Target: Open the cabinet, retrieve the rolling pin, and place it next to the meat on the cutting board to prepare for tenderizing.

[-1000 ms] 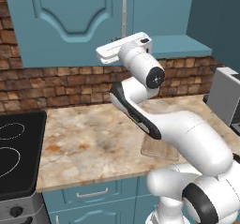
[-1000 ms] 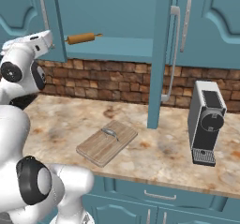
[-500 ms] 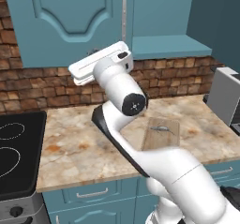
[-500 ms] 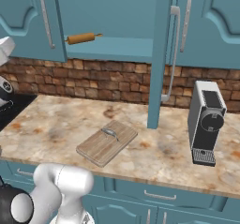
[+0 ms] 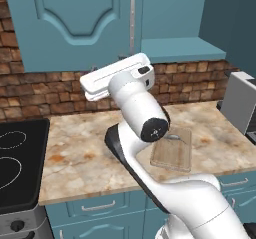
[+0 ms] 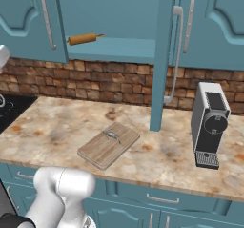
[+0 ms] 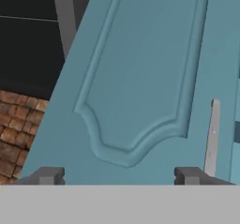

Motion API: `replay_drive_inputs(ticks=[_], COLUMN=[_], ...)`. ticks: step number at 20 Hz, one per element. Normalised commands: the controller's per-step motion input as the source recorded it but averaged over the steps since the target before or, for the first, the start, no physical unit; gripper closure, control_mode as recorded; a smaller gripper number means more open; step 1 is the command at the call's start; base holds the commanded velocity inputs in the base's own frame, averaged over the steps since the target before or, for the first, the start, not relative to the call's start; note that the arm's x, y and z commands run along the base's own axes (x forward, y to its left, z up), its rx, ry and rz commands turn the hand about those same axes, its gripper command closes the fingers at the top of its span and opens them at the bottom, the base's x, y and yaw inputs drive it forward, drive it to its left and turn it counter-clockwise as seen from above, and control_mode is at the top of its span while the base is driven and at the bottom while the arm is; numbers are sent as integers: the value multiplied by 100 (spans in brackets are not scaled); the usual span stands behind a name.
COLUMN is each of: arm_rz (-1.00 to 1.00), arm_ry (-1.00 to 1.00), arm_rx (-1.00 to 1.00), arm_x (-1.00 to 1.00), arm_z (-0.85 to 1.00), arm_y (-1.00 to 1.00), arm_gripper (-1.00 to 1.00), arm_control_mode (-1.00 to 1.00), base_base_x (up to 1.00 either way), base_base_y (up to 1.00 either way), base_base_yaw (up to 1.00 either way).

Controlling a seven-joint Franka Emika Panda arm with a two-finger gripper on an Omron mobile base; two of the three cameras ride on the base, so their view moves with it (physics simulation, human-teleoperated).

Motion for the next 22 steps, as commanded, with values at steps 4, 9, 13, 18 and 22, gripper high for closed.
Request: replay_drive_inputs(ticks=[4, 9, 13, 18, 22], arm_rz=[2, 0, 0, 0, 0], arm_ry=[-2, -1, 0, 2, 6], arm_rx=[11, 19, 31, 40, 43], arm_x=[-38, -30, -24, -19, -6], arm_z=[0, 8, 28, 40, 17], arm_y=[-63, -68, -83, -78, -58], arm_gripper=[-100, -100, -100, -100, -100], arm_control_mode=[-100, -100, -100, -100, -100], base_base_x=[0, 0, 0, 0, 0], base_base_y=[0, 0, 0, 0, 0], base_base_yaw=[0, 0, 0, 0, 0])
